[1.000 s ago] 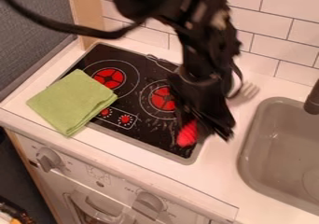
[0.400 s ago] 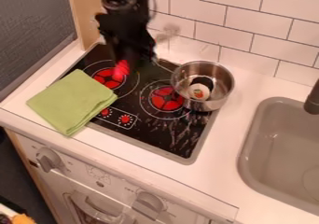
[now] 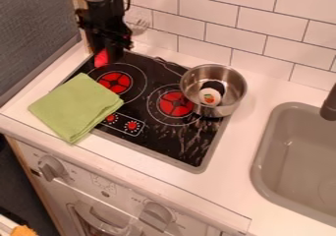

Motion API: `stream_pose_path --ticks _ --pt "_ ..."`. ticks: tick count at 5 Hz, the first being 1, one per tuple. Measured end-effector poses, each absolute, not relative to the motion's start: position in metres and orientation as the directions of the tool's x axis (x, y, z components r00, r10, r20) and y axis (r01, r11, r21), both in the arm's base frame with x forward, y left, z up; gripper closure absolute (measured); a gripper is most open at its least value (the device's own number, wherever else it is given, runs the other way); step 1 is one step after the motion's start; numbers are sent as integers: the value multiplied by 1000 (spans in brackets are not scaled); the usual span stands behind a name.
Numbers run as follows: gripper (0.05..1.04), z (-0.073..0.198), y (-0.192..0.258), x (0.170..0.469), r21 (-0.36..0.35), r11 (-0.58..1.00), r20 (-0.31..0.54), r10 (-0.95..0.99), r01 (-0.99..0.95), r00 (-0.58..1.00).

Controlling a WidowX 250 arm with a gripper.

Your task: Moved the red fork to the top left corner of the stove

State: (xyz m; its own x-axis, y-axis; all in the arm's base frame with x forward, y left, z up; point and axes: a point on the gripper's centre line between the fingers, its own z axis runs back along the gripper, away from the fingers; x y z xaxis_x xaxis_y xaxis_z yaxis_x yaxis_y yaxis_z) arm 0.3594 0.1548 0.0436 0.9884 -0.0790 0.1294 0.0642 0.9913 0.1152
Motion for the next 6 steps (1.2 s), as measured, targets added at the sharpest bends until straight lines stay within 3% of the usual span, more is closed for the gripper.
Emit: stream_pose_path --ticks 2,3,4,5,6 --pt "663 12 171 366 88 996 67 -33 27 997" --pt "553 12 172 366 75 997 58 -30 26 998" --pt "282 13 171 365 66 996 59 -59 55 996" --pt "73 48 168 362 73 995 139 -74 64 987" --pt "73 76 168 355 89 996 192 -40 24 980"
